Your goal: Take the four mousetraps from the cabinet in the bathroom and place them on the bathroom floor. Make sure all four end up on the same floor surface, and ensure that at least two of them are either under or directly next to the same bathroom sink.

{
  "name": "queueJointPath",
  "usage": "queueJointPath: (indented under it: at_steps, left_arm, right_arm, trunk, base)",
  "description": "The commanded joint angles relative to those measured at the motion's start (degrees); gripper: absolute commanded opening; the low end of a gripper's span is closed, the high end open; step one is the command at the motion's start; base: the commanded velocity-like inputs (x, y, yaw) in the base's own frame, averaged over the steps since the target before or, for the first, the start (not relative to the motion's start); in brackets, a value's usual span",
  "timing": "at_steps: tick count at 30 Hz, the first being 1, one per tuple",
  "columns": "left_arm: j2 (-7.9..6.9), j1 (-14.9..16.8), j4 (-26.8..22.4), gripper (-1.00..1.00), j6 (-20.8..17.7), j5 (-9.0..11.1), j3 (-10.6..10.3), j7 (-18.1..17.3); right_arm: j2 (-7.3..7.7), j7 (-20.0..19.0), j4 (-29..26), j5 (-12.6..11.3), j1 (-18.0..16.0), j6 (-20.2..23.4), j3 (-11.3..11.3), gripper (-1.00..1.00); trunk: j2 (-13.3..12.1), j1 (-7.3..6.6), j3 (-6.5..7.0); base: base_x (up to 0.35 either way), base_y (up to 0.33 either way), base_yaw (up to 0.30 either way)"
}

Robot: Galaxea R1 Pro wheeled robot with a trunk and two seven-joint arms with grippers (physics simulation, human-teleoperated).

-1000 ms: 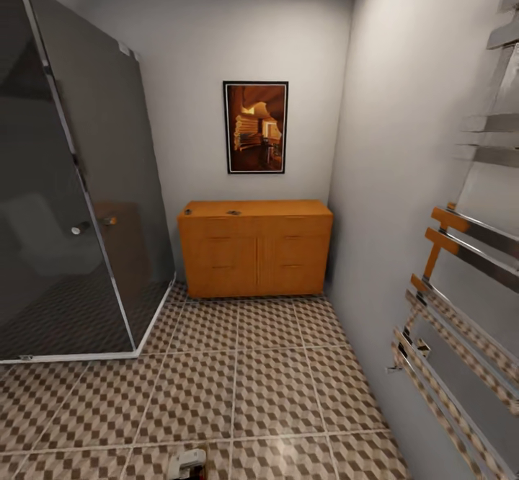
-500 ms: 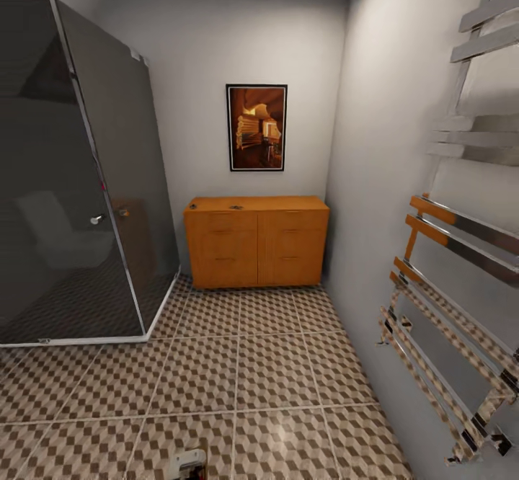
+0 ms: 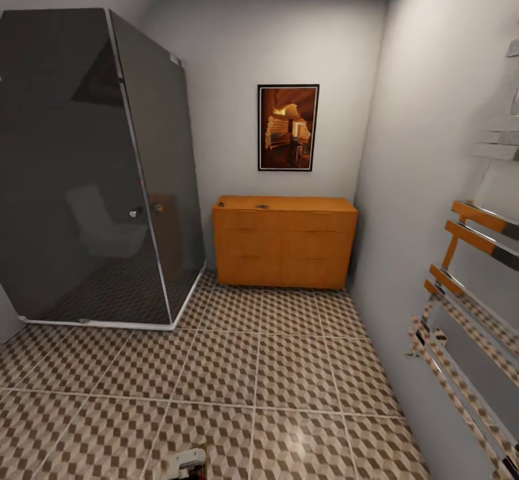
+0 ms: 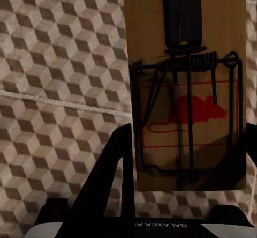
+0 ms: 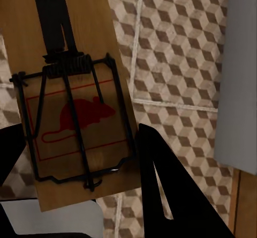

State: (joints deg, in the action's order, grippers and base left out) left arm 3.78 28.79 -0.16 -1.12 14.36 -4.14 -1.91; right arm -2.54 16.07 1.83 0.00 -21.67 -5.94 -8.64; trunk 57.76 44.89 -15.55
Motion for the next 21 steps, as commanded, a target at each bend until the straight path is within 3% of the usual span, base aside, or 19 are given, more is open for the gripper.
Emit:
queueJointPath:
  at_steps: [1, 8, 16, 21]
  left_arm:
    - [0.00, 0.04, -0.01, -1.00, -0.11, 0.49, -0.43, -0.02]
    - [0.00, 0.04, -0.01, -1.00, -0.13, 0.49, -0.43, 0.02]
    - [0.00, 0.04, -0.02, -1.00, -0.19, 0.49, -0.43, 0.06]
    - [0.00, 0.04, -0.02, -1.00, -0.20, 0.46, -0.43, 0.06]
  right_arm:
    - [-0.03, 0.46, 0.19, -0.08, -0.08, -0.29, -0.32, -1.00]
    - [-0.02, 0.49, 0.19, -0.08, -0.06, -0.30, -0.32, -1.00]
    - [-0.25, 0.55, 0.18, -0.08, -0.10, -0.31, -0.32, -1.00]
    - [0.02, 0.55, 0.17, -0.08, -0.10, -0.40, -0.32, -1.00]
  trunk:
    - [0.05, 0.00, -0.07]
    - [0.05, 0.00, -0.07]
    - [0.05, 0.00, -0.07]
    - [0.05, 0.00, -0.07]
  base:
    - [0.000, 0.000, 0.288]
    - [0.000, 0.000, 0.271]
    - [0.000, 0.000, 0.079]
    - [0.000, 0.000, 0.217]
